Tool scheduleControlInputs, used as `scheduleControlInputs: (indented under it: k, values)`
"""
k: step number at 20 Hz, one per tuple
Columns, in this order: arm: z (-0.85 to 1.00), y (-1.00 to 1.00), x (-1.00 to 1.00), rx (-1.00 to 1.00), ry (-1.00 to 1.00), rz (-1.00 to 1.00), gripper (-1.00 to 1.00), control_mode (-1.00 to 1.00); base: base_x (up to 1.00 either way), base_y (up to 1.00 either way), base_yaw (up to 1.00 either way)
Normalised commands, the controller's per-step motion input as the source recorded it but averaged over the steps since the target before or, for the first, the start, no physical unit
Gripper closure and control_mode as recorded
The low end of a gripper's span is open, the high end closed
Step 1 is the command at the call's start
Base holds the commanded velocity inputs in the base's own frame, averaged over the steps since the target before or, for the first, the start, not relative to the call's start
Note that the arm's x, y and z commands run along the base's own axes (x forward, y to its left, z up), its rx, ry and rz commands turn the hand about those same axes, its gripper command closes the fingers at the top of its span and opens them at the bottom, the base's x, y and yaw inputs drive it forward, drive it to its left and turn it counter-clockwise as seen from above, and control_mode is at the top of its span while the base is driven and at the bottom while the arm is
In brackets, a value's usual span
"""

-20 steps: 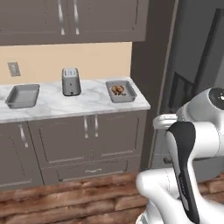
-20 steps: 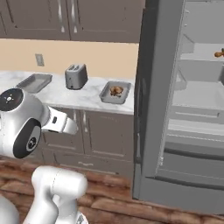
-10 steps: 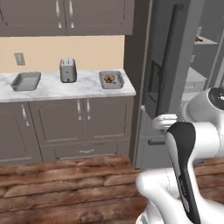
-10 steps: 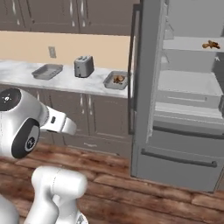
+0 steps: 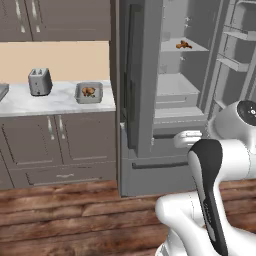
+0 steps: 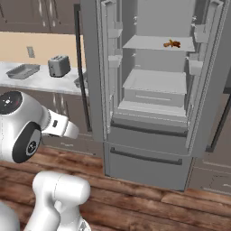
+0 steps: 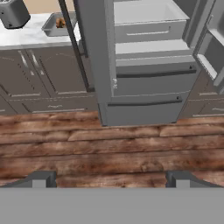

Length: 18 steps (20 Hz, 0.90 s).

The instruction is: Place one mushroom and one chicken drumstick in each tupperware on the nearby counter, to pack two identical lunches.

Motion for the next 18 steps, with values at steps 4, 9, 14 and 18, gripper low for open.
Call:
scheduleControlInputs:
  k: [4,9,14,18]
  values:
    - [0.0,0.0,0.0,0.0,0.0,0.0,-1.0,1.0,0.0,-1.0,0.0]
    - [0.0,0.0,0.0,0.0,0.0,0.0,-1.0,1.0,0.0,-0.76,0.0]
    - [0.0,0.0,0.0,0.0,0.0,0.0,-1.0,1.0,0.14,-0.2,0.0]
    - [0.0,0.0,0.0,0.0,0.0,0.0,-1.0,1.0,0.48,0.0,0.0]
